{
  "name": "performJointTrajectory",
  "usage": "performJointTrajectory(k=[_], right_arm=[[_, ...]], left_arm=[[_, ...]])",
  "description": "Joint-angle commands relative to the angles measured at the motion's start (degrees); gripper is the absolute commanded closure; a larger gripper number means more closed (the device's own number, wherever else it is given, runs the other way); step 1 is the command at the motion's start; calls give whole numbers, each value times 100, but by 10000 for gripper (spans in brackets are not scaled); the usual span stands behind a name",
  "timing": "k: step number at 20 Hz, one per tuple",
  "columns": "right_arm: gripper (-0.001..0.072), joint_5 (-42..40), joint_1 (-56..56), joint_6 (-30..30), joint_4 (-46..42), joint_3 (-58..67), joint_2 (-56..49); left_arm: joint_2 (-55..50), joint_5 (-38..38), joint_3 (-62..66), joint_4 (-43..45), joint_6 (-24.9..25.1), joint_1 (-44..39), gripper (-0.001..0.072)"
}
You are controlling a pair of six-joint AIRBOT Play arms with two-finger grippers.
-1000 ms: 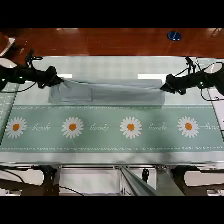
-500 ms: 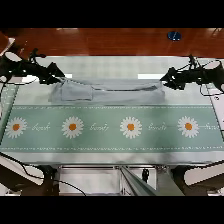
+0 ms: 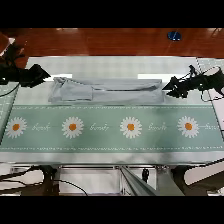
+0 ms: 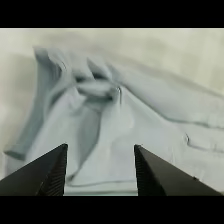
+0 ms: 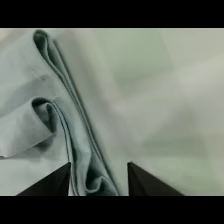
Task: Fold the shirts.
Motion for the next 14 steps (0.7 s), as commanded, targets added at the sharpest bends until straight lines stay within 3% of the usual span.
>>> performJointTrajectory(k=[1, 3, 5, 6, 7, 11, 14], right_arm=[[299, -81, 289, -293, 636, -35, -315], [338, -76, 490, -339, 717, 20, -387], [684, 140, 557, -459, 745, 166, -341], [687, 302, 533, -590, 710, 229, -201], [687, 444, 481, -684, 632, 236, 17], [687, 1143, 402, -588, -999, 90, 1469], [687, 1126, 402, -525, -1386, -754, 2997]], left_arm=[[568, 391, -828, -22, 151, -466, 200], [501, 501, -892, -22, 151, -863, 201], [433, 699, -890, -94, 146, -1274, 216], [424, 767, -890, -136, 151, -1467, 421], [422, 824, -887, -157, 188, -1648, 674], [417, 1178, -879, -339, 299, -2387, 687], [273, 1480, -758, -341, 295, -3143, 688]])
